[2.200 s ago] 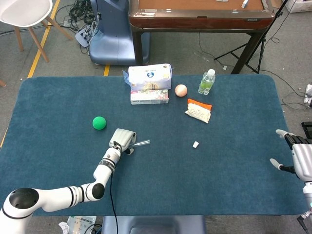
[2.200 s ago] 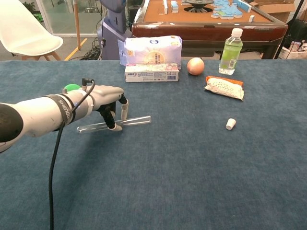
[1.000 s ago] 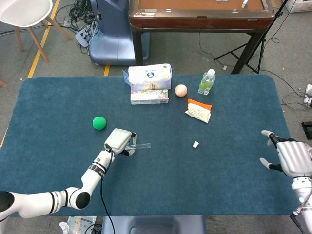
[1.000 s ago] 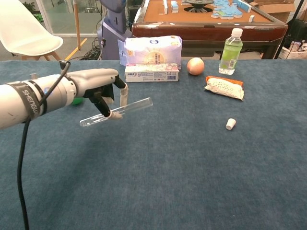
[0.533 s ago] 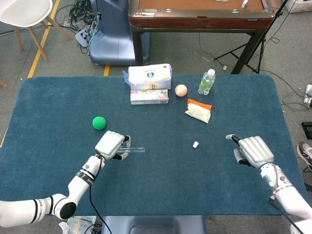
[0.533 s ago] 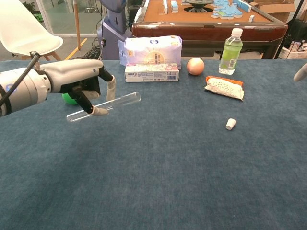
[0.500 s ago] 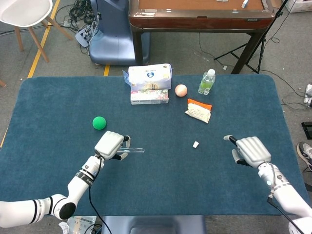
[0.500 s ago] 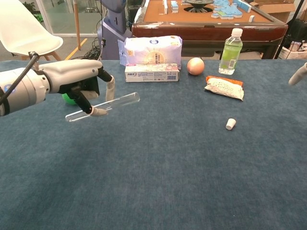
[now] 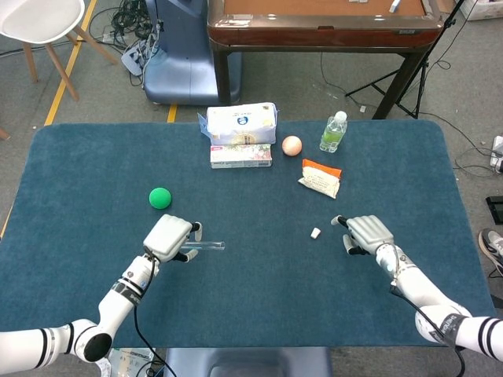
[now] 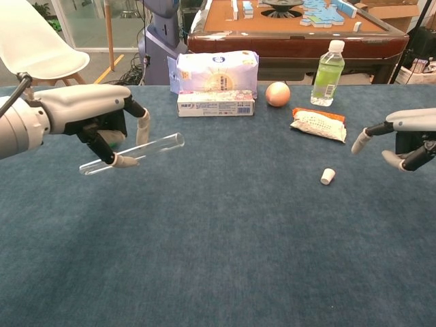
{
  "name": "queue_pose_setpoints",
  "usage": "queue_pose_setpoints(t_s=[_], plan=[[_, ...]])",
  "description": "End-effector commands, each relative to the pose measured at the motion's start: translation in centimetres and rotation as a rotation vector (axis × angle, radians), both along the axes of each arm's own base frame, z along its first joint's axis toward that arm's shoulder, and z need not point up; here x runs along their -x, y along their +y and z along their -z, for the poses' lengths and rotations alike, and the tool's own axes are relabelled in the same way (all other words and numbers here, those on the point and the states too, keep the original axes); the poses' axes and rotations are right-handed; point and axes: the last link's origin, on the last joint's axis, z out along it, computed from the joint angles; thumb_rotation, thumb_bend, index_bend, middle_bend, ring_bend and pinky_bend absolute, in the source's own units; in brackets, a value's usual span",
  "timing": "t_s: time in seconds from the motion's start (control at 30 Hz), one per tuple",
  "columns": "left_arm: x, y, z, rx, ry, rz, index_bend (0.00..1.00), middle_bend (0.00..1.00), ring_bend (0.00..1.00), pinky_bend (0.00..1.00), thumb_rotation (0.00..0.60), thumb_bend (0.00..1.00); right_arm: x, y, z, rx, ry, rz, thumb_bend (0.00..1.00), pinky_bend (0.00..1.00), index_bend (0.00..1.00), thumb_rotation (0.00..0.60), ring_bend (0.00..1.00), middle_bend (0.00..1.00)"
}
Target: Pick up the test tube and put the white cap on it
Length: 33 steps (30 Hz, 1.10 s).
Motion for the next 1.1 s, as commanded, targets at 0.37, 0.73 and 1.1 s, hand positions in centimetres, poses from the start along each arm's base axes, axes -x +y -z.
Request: queue_pose_setpoints(t_s=[0.37, 0.73, 1.1], plan=[[0.2, -0.3, 0.1, 0.006, 0.005, 0.000, 0.64, 1.00, 1.00, 1.00, 0.600, 0.28, -0.5, -1.2, 3.3, -0.054, -0.027, 0.036, 0.69, 1.00, 0.22, 0.600, 1.00, 1.00], [0.1, -0.4, 0.3, 0.012, 0.009, 0.003, 0.64, 1.00, 1.00, 1.00, 0.600, 0.28, 0.1, -1.2, 4.0, -0.075, -0.018, 0.053, 0.69, 1.00, 0.22, 0.600, 1.00, 1.00], [0.2, -0.4, 0.4, 0.015, 0.012, 0.001, 0.64, 1.00, 1.00, 1.00, 0.600, 0.28, -0.5, -1.0, 4.1, -0.087, -0.017, 0.018, 0.69, 1.00, 0.22, 0.600, 1.00, 1.00]])
